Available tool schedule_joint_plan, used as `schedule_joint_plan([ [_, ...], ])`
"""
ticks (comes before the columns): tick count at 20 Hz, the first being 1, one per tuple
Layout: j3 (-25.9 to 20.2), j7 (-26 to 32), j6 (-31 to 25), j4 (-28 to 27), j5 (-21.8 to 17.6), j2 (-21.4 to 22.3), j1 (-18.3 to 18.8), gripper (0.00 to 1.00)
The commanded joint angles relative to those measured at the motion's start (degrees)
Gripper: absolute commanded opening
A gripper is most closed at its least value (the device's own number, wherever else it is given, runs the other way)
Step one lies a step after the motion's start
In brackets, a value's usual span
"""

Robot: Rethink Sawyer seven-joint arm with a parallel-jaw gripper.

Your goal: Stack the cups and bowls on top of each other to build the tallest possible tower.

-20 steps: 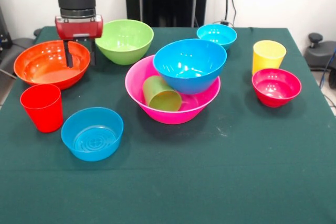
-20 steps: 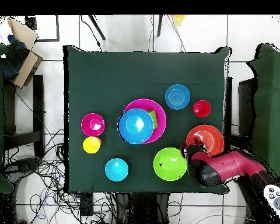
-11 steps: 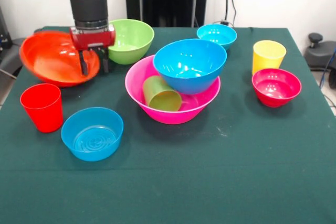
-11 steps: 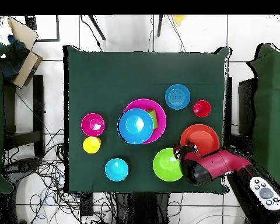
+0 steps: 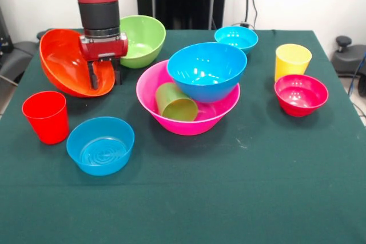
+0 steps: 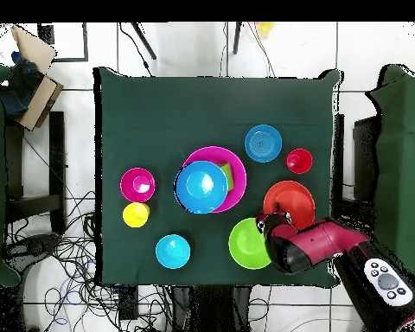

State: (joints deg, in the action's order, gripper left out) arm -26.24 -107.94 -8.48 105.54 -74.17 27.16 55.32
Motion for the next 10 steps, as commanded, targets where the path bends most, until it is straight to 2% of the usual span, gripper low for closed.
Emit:
schedule_joint_plan([
  [1,2.7,-2.4,2.3,-10.8,-4.7,-8.5,-5.0,1.00],
  [7,5.6,-3.2,3.9,-10.2,-2.8,-7.2,-7.2,1.00],
  [8,6.2,-2.5,4.3,-10.2,-1.8,-7.2,-7.4,0.00],
  [10,5.6,-1.4,2.5,-9.7,-0.9,-6.9,-6.8,0.00],
])
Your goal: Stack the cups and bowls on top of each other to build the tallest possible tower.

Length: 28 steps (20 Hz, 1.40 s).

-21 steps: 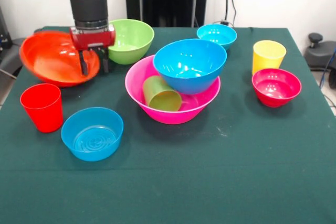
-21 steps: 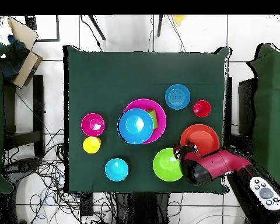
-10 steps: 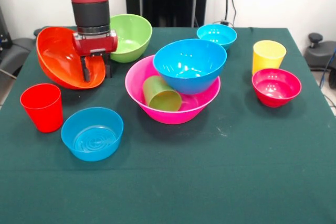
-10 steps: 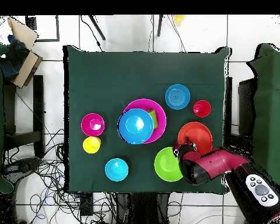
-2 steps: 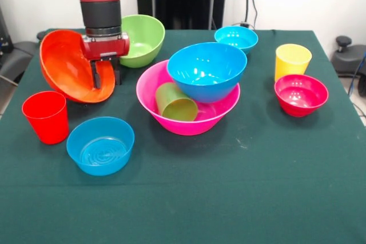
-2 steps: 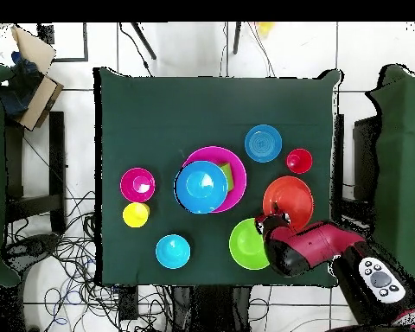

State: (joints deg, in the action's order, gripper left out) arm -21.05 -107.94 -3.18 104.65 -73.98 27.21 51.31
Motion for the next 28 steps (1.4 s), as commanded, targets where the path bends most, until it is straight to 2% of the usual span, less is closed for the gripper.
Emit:
schedule_joint_plan([
  [1,0.1,-0.8,-3.8,-8.6,-0.7,-6.8,-2.6,0.00],
  [4,-0.5,-0.5,-4.0,-6.9,1.2,-4.2,-2.2,0.00],
  [10,-4.4,4.8,-10.5,-0.4,8.6,4.7,-0.2,0.00],
  [14,-6.8,8.5,-14.9,2.5,14.3,9.9,0.6,0.00],
  [19,-12.2,14.9,-23.1,7.3,24.5,19.4,3.6,0.00],
  [21,-13.3,16.0,-25.4,7.8,26.7,21.5,3.8,0.00],
  [28,-16.3,16.4,-30.4,6.8,29.5,24.1,3.6,0.00],
])
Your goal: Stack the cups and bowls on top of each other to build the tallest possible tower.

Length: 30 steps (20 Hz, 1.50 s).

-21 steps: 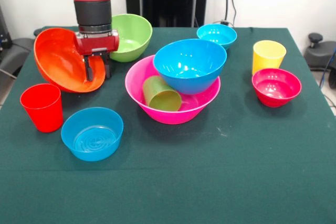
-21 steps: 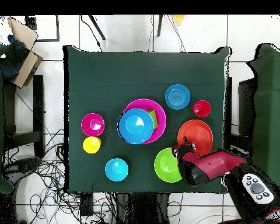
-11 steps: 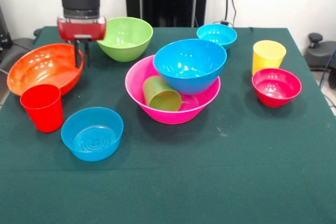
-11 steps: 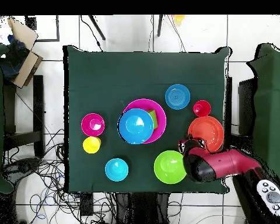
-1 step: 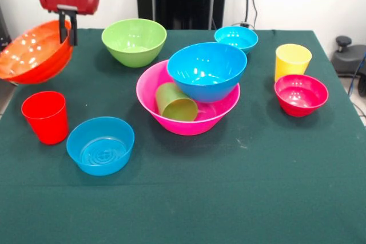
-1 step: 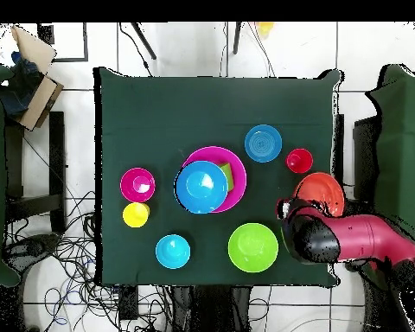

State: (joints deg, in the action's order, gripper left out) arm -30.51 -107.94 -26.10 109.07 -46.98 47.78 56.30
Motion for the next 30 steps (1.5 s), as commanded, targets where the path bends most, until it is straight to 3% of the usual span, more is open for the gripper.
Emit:
schedule_joint_plan([
  [1,-7.3,16.5,-8.1,2.6,3.1,4.1,-1.4,0.00],
  [6,-9.7,16.8,-11.6,5.0,7.0,9.3,-0.9,0.00],
  [10,-11.4,17.2,-15.3,8.1,12.3,16.3,-0.8,0.00],
  [13,-12.4,17.3,-18.6,10.0,17.4,22.3,-1.5,0.00],
  [18,-13.3,15.4,-23.1,10.3,22.7,27.2,-3.9,0.00],
  [21,-13.2,12.2,-25.4,9.5,24.6,28.3,-6.4,0.00],
  [30,-9.7,1.2,-25.7,5.0,20.6,24.3,-15.3,0.00],
])
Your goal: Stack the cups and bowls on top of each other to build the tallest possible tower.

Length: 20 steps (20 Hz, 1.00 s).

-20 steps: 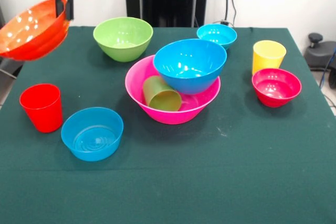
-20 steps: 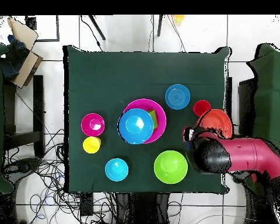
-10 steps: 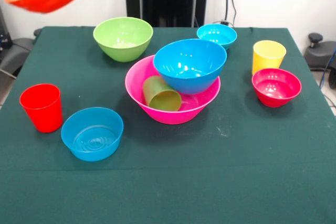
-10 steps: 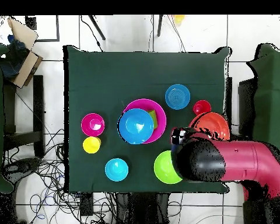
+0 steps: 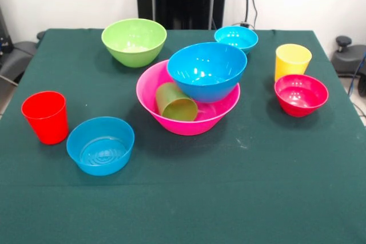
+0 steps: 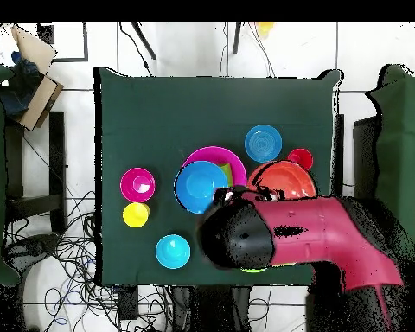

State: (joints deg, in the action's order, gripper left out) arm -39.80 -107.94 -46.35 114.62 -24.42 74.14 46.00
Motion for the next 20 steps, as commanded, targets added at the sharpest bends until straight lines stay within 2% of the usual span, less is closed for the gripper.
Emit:
schedule_joint_plan([
  [1,0.1,0.2,-5.1,-1.1,-2.3,-2.6,-6.0,0.00],
  [11,5.3,-10.0,2.7,-2.4,-4.4,-8.5,-15.7,0.00],
  [16,7.6,-10.4,3.2,-3.2,-3.9,-9.1,-18.1,0.00],
  [20,9.0,-9.4,5.1,-3.1,-3.9,-10.2,-18.4,0.00],
])
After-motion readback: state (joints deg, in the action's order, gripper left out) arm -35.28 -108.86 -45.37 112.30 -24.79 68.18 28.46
